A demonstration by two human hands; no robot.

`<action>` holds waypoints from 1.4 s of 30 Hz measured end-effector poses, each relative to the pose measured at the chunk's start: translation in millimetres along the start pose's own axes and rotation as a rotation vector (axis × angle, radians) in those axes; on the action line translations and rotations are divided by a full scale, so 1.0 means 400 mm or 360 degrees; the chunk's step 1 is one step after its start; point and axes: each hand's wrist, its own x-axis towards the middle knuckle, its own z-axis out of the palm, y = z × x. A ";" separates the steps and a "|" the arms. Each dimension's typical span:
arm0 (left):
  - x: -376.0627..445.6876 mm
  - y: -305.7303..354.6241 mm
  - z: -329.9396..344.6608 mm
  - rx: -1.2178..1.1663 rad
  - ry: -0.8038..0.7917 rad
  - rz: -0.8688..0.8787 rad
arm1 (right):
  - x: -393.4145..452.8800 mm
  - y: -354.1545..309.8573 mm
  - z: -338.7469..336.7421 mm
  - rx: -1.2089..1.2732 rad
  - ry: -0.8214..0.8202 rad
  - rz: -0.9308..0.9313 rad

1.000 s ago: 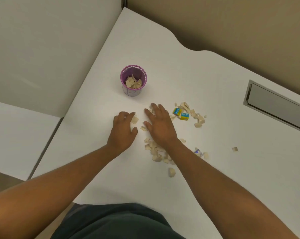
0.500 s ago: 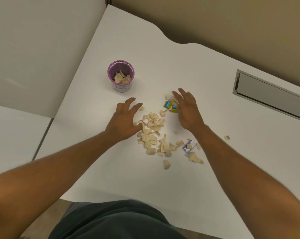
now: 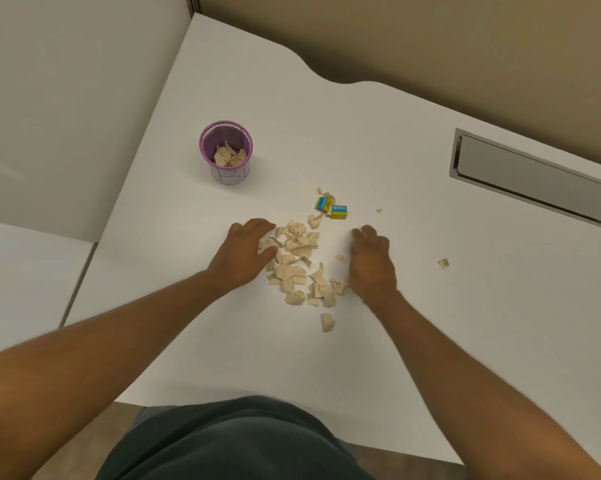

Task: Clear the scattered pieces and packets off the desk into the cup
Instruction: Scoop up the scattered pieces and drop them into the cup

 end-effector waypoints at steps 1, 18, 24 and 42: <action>-0.014 0.002 0.012 -0.0071 0.0007 -0.0011 | -0.025 -0.025 0.010 0.0017 0.0001 -0.0024; -0.103 -0.130 0.030 0.0601 0.0124 0.0005 | -0.157 -0.111 0.069 0.0662 -0.0305 0.0094; -0.089 -0.210 0.063 0.0866 -0.0132 0.0046 | -0.099 -0.177 0.047 0.0650 -0.0120 -0.0050; -0.074 -0.245 0.086 0.0870 -0.0070 0.0220 | -0.068 -0.211 0.045 0.0280 -0.0119 -0.0265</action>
